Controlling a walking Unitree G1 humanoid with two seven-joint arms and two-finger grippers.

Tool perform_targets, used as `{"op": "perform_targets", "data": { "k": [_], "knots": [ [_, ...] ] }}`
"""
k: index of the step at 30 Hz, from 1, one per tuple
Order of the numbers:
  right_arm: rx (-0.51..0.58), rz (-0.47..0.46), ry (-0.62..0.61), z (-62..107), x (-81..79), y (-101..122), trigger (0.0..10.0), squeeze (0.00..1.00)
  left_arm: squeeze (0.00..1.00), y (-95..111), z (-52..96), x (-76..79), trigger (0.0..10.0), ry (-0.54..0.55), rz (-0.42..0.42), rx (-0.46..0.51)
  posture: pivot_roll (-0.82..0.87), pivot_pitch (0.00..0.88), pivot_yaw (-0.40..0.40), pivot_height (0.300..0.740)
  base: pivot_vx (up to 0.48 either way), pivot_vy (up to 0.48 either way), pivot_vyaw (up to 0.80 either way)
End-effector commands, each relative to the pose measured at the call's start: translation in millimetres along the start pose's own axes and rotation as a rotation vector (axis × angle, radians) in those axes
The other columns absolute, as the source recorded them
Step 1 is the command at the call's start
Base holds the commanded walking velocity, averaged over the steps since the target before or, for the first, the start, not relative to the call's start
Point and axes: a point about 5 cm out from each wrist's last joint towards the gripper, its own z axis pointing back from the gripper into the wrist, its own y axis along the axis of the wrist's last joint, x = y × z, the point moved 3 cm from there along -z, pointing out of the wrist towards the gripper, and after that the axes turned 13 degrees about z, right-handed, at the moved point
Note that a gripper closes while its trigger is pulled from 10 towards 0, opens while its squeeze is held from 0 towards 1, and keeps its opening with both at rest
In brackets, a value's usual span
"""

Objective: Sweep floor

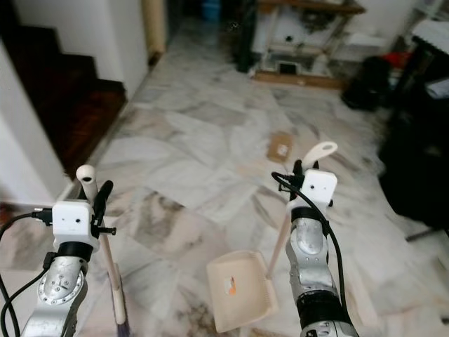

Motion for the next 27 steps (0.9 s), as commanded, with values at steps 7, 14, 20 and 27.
{"op": "perform_targets", "data": {
  "k": [7,14,20,27],
  "knots": [
    [0.080,0.019,0.039,-1.4,-1.9,18,10.0,0.00,0.00,5,-2.5,-5.7,10.0,0.047,0.142,0.003,-0.03,0.000,-0.035,0.740,0.000,0.000,-0.11],
    [0.102,0.003,0.072,-0.2,-11.6,26,10.0,0.00,0.00,8,-4.8,-6.2,10.0,0.058,0.149,0.013,-0.04,0.000,-0.031,0.740,0.000,0.000,0.00],
    [0.106,0.005,0.082,-1.1,-14.6,28,10.0,0.00,0.00,10,-6.8,-8.4,10.0,0.061,0.141,0.014,-0.04,0.000,-0.027,0.740,0.000,0.000,0.00],
    [0.101,0.000,0.086,-0.1,-14.5,29,10.0,0.00,0.00,9,-4.3,-11.0,10.0,0.066,0.129,0.005,-0.04,0.006,-0.026,0.740,0.114,0.000,0.00]
  ]
}}
